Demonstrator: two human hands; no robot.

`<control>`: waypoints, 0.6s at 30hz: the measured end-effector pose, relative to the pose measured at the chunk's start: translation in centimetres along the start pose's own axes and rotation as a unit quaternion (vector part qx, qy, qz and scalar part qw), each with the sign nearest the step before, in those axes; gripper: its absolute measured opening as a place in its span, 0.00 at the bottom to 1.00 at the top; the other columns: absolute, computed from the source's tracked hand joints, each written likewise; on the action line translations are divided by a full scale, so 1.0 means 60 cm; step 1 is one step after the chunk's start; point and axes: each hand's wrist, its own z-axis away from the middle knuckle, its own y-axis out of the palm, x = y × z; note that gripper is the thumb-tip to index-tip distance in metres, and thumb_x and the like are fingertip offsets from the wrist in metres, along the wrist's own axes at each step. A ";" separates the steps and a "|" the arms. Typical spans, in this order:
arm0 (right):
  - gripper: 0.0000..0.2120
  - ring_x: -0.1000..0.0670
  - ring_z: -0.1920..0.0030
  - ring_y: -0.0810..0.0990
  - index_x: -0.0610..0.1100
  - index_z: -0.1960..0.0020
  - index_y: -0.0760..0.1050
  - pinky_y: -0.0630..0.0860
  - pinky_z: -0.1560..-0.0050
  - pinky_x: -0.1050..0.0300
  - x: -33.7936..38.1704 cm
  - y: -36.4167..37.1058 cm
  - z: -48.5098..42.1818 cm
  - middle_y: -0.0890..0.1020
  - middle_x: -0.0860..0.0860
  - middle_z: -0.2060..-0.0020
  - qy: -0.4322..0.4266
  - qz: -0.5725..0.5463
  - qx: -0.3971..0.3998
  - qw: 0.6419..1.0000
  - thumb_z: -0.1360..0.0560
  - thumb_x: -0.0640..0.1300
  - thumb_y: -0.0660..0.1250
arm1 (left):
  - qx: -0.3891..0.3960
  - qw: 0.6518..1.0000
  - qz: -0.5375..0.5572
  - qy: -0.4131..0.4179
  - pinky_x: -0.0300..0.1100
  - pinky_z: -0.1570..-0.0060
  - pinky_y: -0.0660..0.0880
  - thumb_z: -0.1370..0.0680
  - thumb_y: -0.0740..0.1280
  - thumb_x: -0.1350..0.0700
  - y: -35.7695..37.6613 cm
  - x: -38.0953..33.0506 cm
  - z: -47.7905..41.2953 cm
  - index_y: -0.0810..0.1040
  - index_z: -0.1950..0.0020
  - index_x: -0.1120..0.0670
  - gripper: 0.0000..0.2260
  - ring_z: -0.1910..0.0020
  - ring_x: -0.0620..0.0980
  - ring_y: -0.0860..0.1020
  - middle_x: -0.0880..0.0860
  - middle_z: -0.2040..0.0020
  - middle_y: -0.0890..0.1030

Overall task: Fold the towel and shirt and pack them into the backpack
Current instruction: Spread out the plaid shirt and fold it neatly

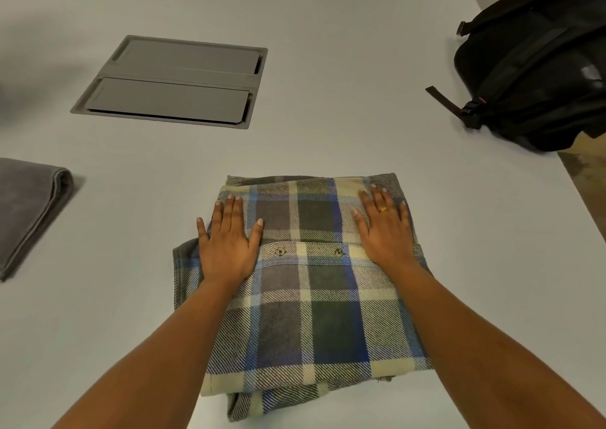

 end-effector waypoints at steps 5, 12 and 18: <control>0.27 0.45 0.24 0.49 0.49 0.25 0.56 0.49 0.28 0.42 0.005 -0.009 0.041 0.54 0.47 0.24 0.105 -0.064 -0.031 0.992 0.21 0.58 0.52 | 0.018 0.999 0.032 -0.010 0.50 0.28 0.36 0.25 0.34 0.34 -0.008 -0.010 0.025 0.43 0.23 0.53 0.35 0.24 0.49 0.41 0.52 0.22 0.44; 0.27 0.42 0.35 0.69 0.43 0.28 0.60 0.72 0.43 0.47 -0.030 -0.031 0.113 0.70 0.42 0.33 0.225 -0.141 -0.066 0.962 0.22 0.53 0.61 | 0.024 0.997 0.072 0.022 0.49 0.32 0.30 0.34 0.32 0.27 -0.013 -0.019 0.127 0.38 0.25 0.47 0.42 0.27 0.44 0.37 0.47 0.25 0.39; 0.16 0.42 0.45 0.78 0.38 0.36 0.73 0.71 0.51 0.56 -0.009 -0.096 0.125 0.79 0.39 0.43 0.219 -0.195 -0.090 0.952 0.22 0.43 0.62 | 0.039 0.999 0.030 0.021 0.56 0.30 0.35 0.33 0.31 0.30 -0.008 -0.018 0.133 0.42 0.23 0.47 0.41 0.24 0.49 0.42 0.50 0.22 0.44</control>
